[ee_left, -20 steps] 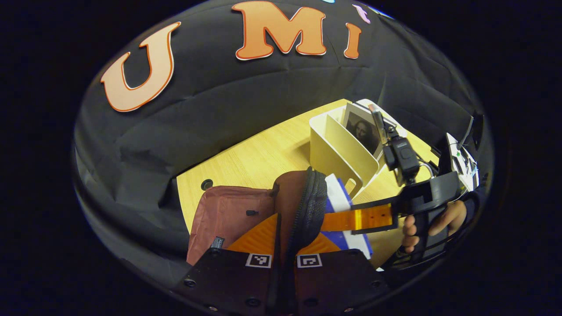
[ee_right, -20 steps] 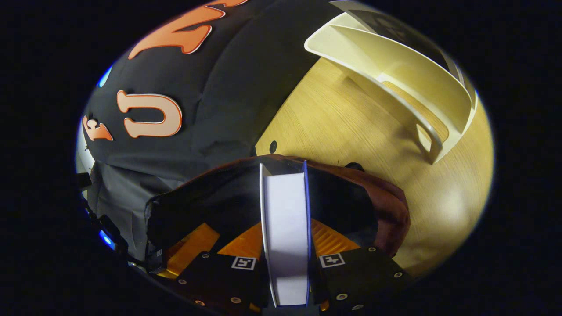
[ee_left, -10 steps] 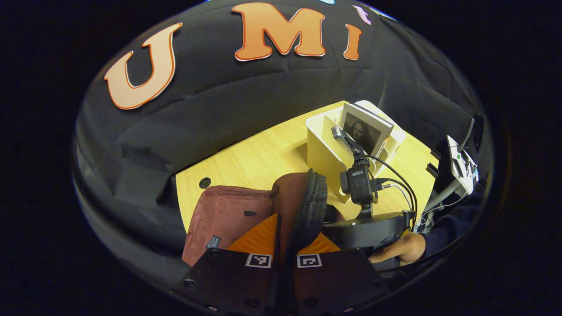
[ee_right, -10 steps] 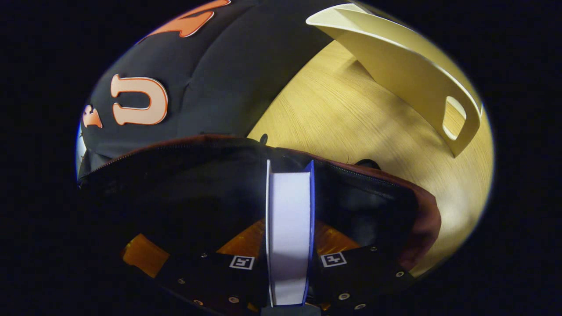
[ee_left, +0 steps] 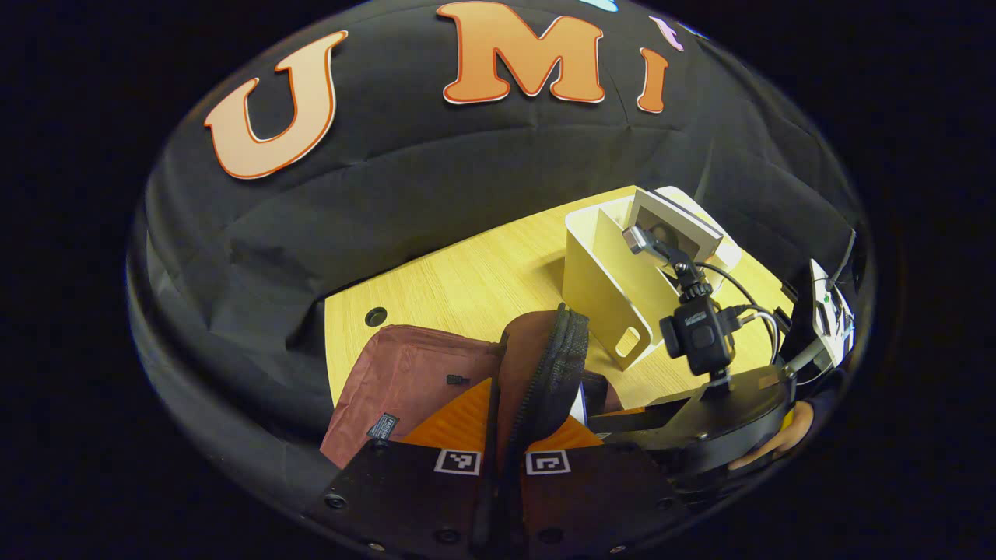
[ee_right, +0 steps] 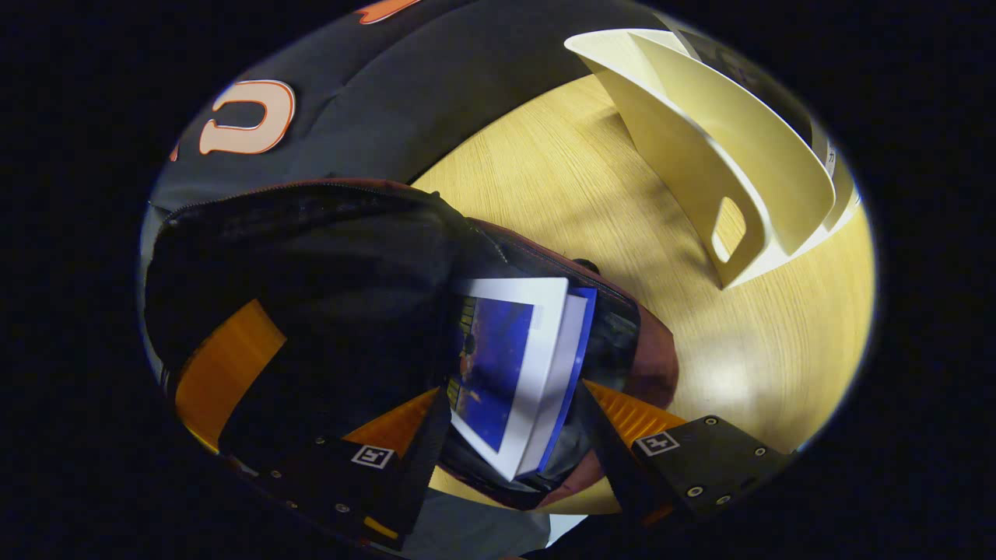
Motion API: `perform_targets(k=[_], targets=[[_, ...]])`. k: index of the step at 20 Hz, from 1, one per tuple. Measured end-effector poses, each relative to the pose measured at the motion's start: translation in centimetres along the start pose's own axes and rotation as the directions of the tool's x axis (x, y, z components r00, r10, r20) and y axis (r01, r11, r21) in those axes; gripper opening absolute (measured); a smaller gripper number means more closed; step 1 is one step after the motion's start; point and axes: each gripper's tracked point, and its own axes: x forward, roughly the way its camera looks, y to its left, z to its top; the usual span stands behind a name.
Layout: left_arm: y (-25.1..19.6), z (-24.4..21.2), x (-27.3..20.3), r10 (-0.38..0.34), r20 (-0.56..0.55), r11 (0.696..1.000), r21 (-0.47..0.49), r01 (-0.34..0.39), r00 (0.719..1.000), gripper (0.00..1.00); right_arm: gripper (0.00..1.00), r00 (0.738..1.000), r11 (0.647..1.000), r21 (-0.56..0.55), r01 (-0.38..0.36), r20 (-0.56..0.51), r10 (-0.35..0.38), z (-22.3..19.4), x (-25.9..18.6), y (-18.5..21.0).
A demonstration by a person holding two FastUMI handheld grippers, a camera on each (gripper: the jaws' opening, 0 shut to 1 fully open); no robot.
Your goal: Open the schoolbag, grab two books from the bookshelf and put them into the schoolbag.
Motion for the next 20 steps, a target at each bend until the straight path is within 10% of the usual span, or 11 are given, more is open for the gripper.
perform_targets(k=[20], targets=[[-1.0, 0.0, 1.5, 0.031, -0.005, 0.995, -0.094, -0.032, 0.999, 0.07, 0.96, 0.964, 0.936, -0.242, 0.255, 0.134, -0.228, 10.4, -18.6, -9.5]])
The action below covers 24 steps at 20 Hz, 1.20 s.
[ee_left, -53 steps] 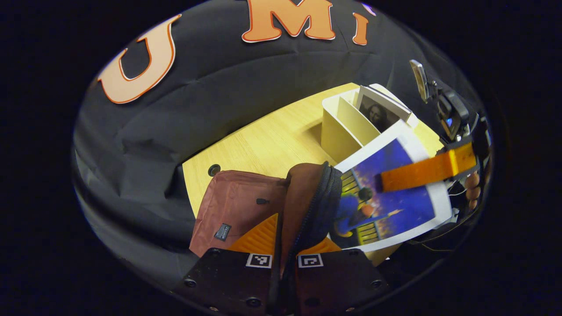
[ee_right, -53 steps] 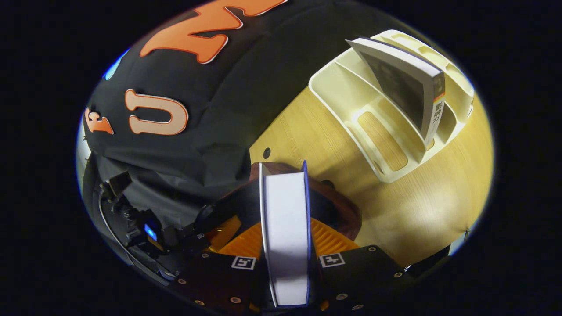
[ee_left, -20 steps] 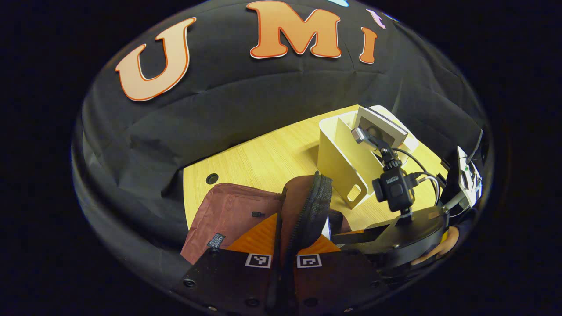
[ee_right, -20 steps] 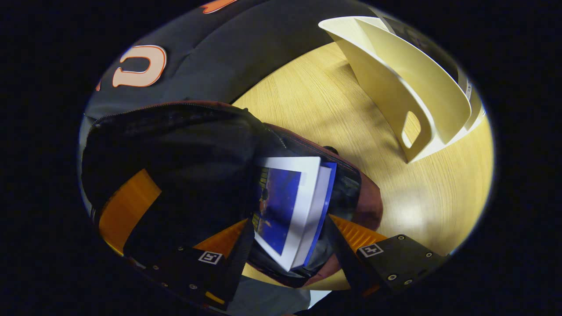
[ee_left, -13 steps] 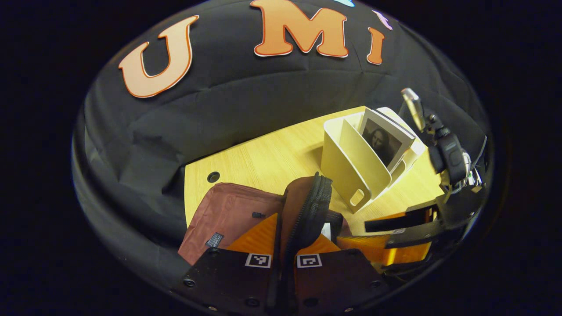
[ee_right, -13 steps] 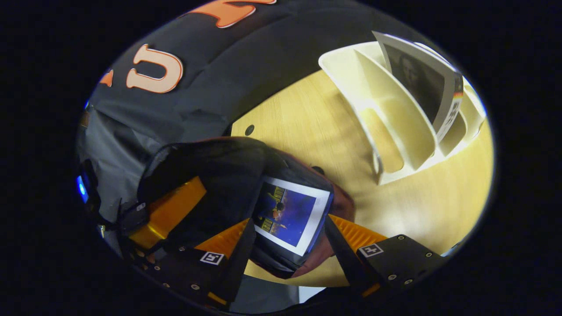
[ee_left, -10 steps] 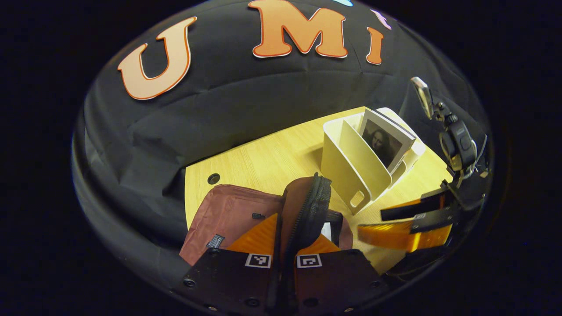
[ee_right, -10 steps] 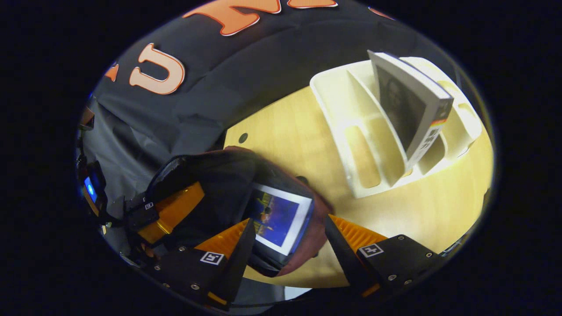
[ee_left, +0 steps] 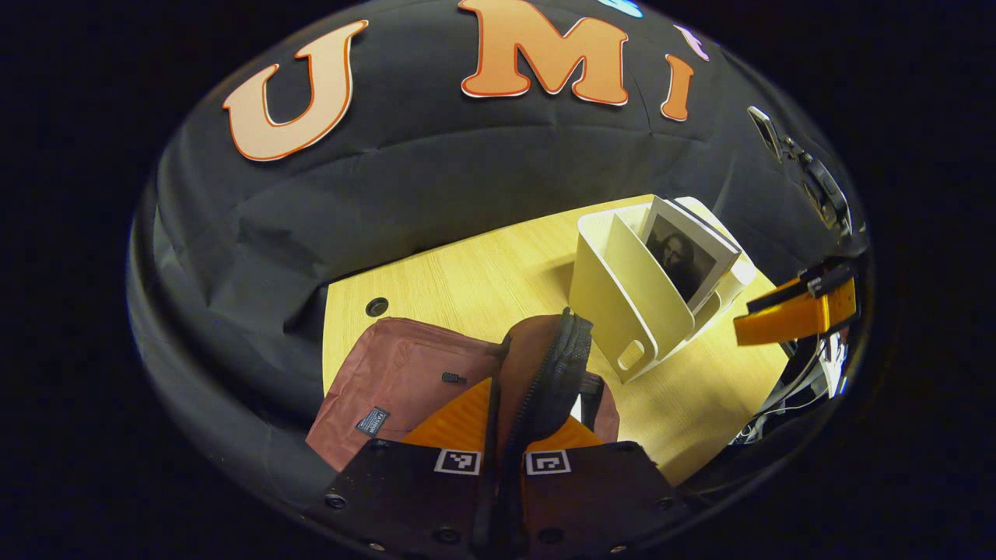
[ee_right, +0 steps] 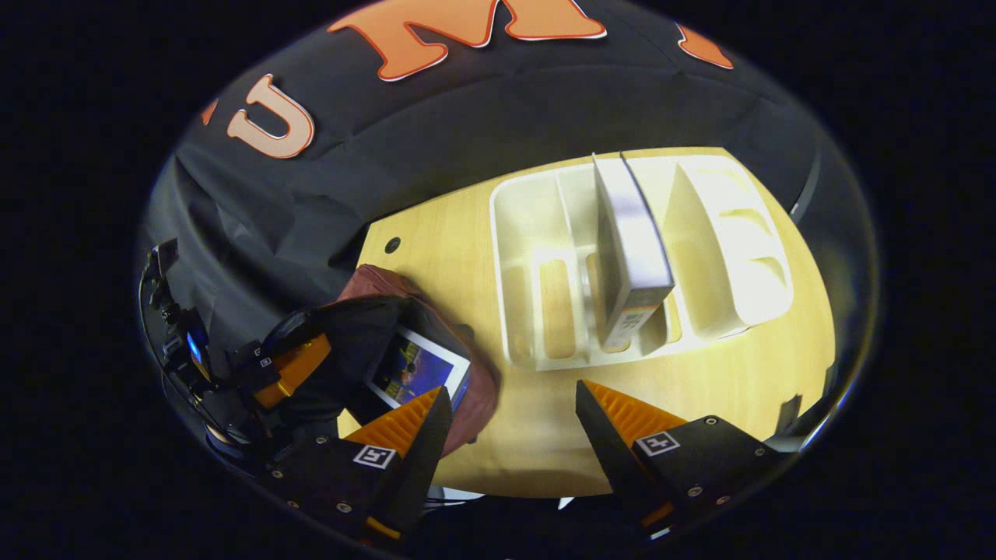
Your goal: Open the schoolbag, grab two books from the bookshelf and put them into the schoolbag.
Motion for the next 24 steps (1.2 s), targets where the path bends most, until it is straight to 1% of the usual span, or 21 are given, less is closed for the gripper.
perform_targets(k=[3, 4, 7, 9, 11, 13, 15, 19, 22, 23, 24], targets=[[-0.2, -0.2, 0.1, 0.000, -0.007, 1.000, -0.008, 0.000, 1.000, 0.07, 0.96, 1.000, 0.999, -0.027, 0.031, -0.002, -0.031, 2.2, -1.6, -2.1], [-0.3, -0.3, 0.2, 0.001, -0.009, 1.000, -0.013, -0.002, 1.000, 0.07, 0.96, 0.999, 0.998, -0.040, 0.054, 0.003, -0.054, 3.1, -1.9, -3.1], [-0.5, -0.5, 0.4, 0.004, -0.018, 0.999, -0.034, -0.005, 1.000, 0.07, 0.96, 0.997, 0.994, -0.084, 0.071, -0.010, -0.072, 5.0, -2.1, -4.6], [-0.7, -0.8, 0.6, 0.005, -0.024, 0.999, -0.041, -0.006, 1.000, 0.07, 0.96, 0.995, 0.990, -0.103, 0.095, -0.011, -0.097, 6.1, -1.5, -5.3], [-0.8, -0.9, 0.7, 0.007, -0.029, 0.999, -0.042, -0.009, 1.000, 0.07, 0.96, 0.994, 0.988, -0.110, 0.104, -0.030, -0.108, 6.9, -0.7, -5.9], [-0.6, -1.0, 0.6, 0.020, -0.031, 0.998, -0.054, -0.022, 0.999, 0.07, 0.96, 0.991, 0.991, -0.107, 0.082, -0.094, -0.093, 6.6, 0.5, -6.0], [-0.5, -0.9, 0.6, 0.031, -0.031, 0.997, -0.066, -0.032, 0.999, 0.07, 0.96, 0.987, 0.990, -0.110, 0.093, -0.121, -0.106, 7.2, 1.8, -7.0], [-0.1, -1.5, 0.4, 0.044, -0.044, 0.994, -0.096, -0.048, 0.998, 0.07, 0.96, 0.978, 0.990, -0.091, 0.105, -0.173, -0.120, 8.1, 4.1, -7.9], [-0.3, -1.8, 0.5, 0.051, -0.056, 0.990, -0.126, -0.058, 0.997, 0.07, 0.92, 0.968, 0.985, -0.109, 0.135, -0.195, -0.155, 9.0, 5.5, -9.0], [-0.4, -1.7, 0.5, 0.053, -0.058, 0.989, -0.133, -0.060, 0.997, 0.07, 0.90, 0.966, 0.985, -0.103, 0.135, -0.210, -0.154, 9.0, 6.0, -9.0], [-0.5, -1.9, 0.4, 0.055, -0.058, 0.989, -0.136, -0.062, 0.997, 0.07, 0.84, 0.961, 0.985, -0.101, 0.137, -0.226, -0.157, 8.9, 6.4, -9.2]])
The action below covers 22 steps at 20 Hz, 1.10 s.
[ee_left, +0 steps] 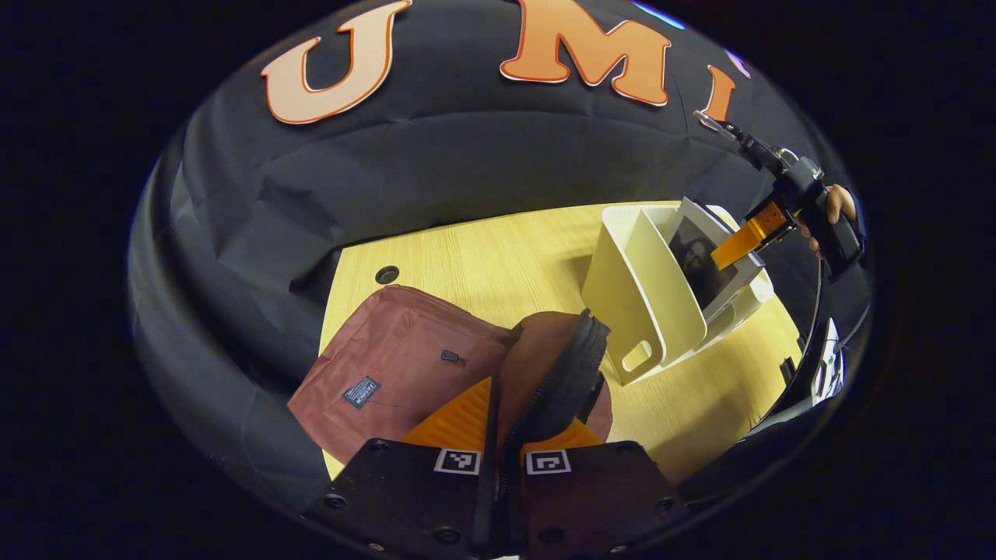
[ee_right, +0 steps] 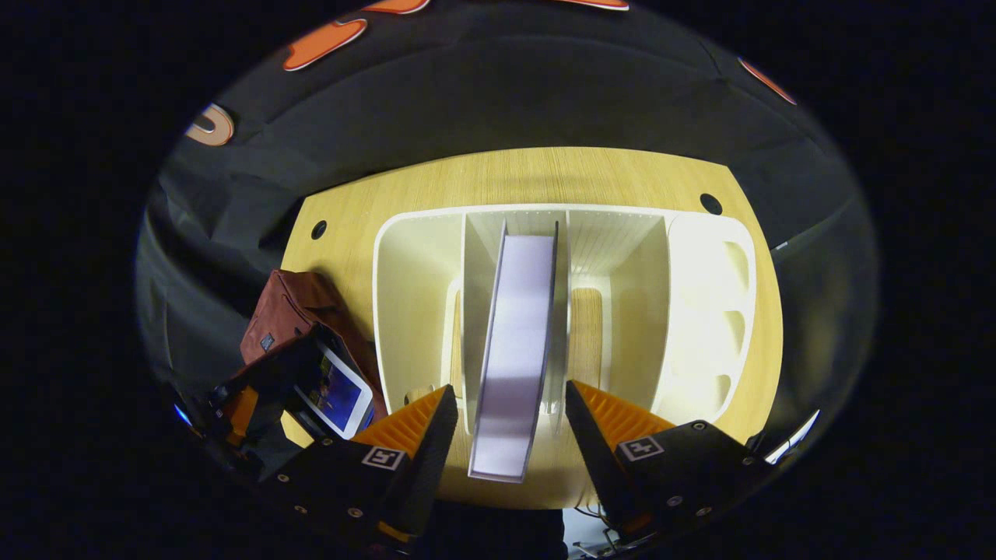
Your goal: Open the schoolbag, grab two books from the bookshelf and put them into the schoolbag.
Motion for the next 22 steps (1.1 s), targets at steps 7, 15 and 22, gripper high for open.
perform_targets(k=[7, 15, 22], targets=[[0.2, -0.2, -0.2, 0.004, 0.001, 1.000, -0.027, -0.004, 1.000, 0.07, 0.45, 0.995, 0.996, 0.011, 0.083, -0.060, -0.082, -0.2, 1.7, -1.4], [0.5, -0.9, -0.6, -0.009, 0.003, 1.000, -0.027, 0.009, 1.000, 0.07, 0.37, 0.996, 0.996, 0.034, 0.084, -0.020, -0.084, 0.1, -1.7, -1.4], [0.5, -1.1, -0.6, -0.024, 0.000, 1.000, 0.004, 0.024, 1.000, 0.07, 0.37, 0.995, 0.998, 0.068, 0.001, 0.099, -0.007, 0.2, -9.0, -0.7]])
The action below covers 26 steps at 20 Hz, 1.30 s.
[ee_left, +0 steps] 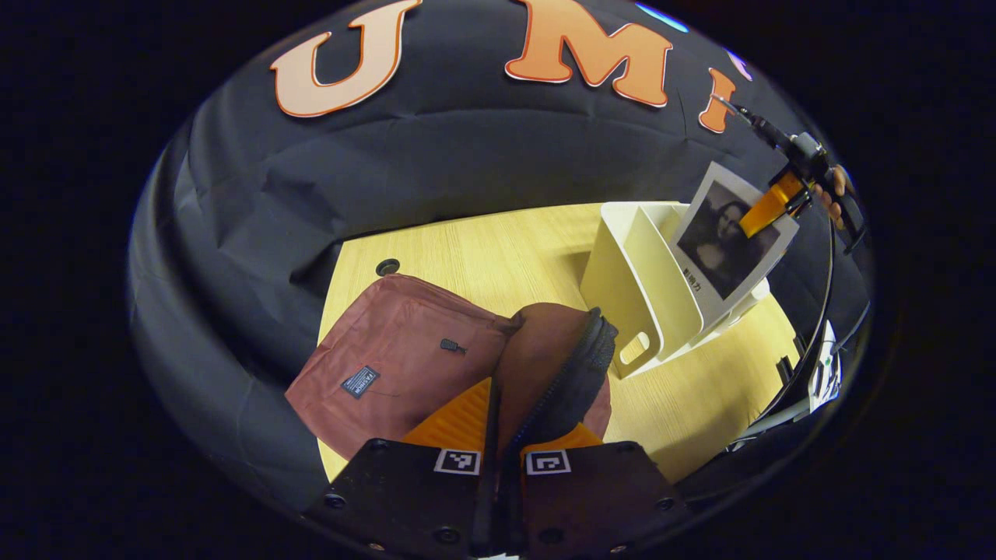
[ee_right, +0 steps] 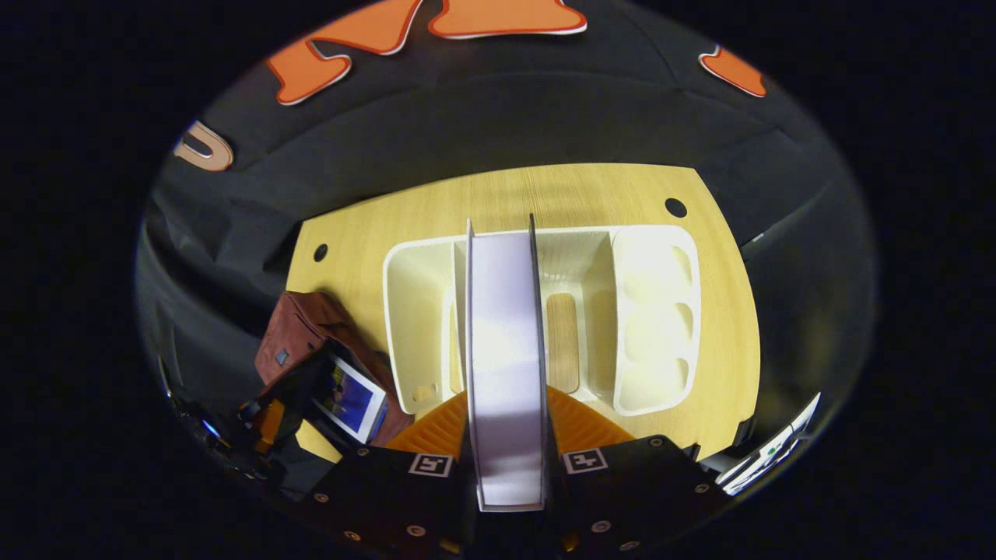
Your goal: Open the schoolbag, grab two books from the bookshelf and put them into the schoolbag.
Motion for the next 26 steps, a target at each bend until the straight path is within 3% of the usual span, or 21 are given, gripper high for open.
perform_targets(k=[7, 12, 20, 23, 26], targets=[[0.0, 0.1, 0.0, -0.020, -0.009, 0.999, 0.042, 0.021, 1.000, 0.07, 0.36, 0.994, 0.996, 0.054, -0.068, 0.087, 0.063, -0.9, -6.2, 0.1], [0.2, 0.0, -0.2, -0.049, -0.026, 0.995, 0.080, 0.051, 0.998, 0.07, 0.36, 0.977, 0.974, 0.144, -0.177, 0.142, 0.157, -2.1, -8.9, 1.4], [0.4, 0.6, -0.9, -0.096, -0.042, 0.983, 0.154, 0.101, 0.995, 0.07, 0.36, 0.953, 0.927, 0.251, -0.278, 0.195, 0.233, -5.9, -8.8, 3.3], [0.9, 1.0, -1.1, -0.109, -0.049, 0.977, 0.180, 0.116, 0.993, 0.07, 0.35, 0.931, 0.876, 0.324, -0.358, 0.200, 0.307, -7.1, -7.3, 5.7], [1.2, 1.5, -1.2, -0.110, -0.044, 0.976, 0.182, 0.116, 0.993, 0.06, 0.35, 0.907, 0.850, 0.325, -0.415, 0.220, 0.359, -7.6, -6.3, 8.0]])
